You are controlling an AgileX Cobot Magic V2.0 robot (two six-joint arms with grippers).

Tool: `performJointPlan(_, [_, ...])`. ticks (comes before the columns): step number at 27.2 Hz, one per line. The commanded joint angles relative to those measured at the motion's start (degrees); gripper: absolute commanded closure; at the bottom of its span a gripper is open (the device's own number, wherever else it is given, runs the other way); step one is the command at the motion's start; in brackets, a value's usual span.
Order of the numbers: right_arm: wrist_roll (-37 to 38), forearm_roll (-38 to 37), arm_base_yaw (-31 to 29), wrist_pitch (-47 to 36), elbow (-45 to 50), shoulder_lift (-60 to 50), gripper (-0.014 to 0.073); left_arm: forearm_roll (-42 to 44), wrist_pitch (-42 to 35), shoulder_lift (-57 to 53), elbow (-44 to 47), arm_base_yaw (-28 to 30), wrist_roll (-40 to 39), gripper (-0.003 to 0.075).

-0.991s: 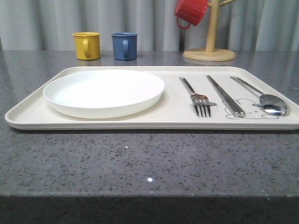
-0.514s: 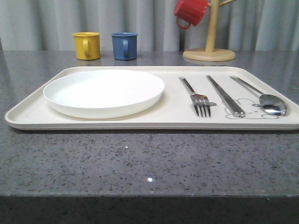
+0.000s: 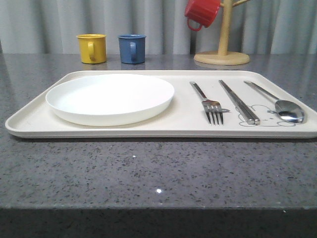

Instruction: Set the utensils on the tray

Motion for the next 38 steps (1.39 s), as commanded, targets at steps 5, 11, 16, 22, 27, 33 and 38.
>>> performJointPlan(5, [-0.4,-0.2,-2.7,-13.8,7.5,-1.0,0.0662,-0.2,-4.9,-1.1,1.2,0.1,-0.6,0.0740])
performJointPlan(11, [-0.4,-0.2,-2.7,-16.5,8.7,-1.0,0.0662,-0.2,-4.9,-1.1,1.2,0.1,-0.6,0.0740])
performJointPlan(16, [-0.4,-0.2,-2.7,-16.5,8.7,-1.0,0.0662,-0.2,-4.9,-1.1,1.2,0.1,-0.6,0.0740])
performJointPlan(22, [4.2,-1.1,-2.7,-16.9,8.8,-1.0,0.0662,-0.2,-4.9,-1.1,1.2,0.1,-0.6,0.0740])
performJointPlan(27, [10.5,-7.9,-2.8,-17.3,8.8,-1.0,0.0660,-0.2,-4.9,-1.1,1.2,0.1,-0.6,0.0740])
performJointPlan(33, [10.3,-7.8,-2.8,-17.3,8.8,-1.0,0.0661,-0.2,-4.9,-1.1,1.2,0.1,-0.6,0.0740])
performJointPlan(38, [8.0,-7.0,-2.8,-18.0,8.8,-1.0,0.0661,-0.2,-4.9,-1.1,1.2,0.1,-0.6,0.0740])
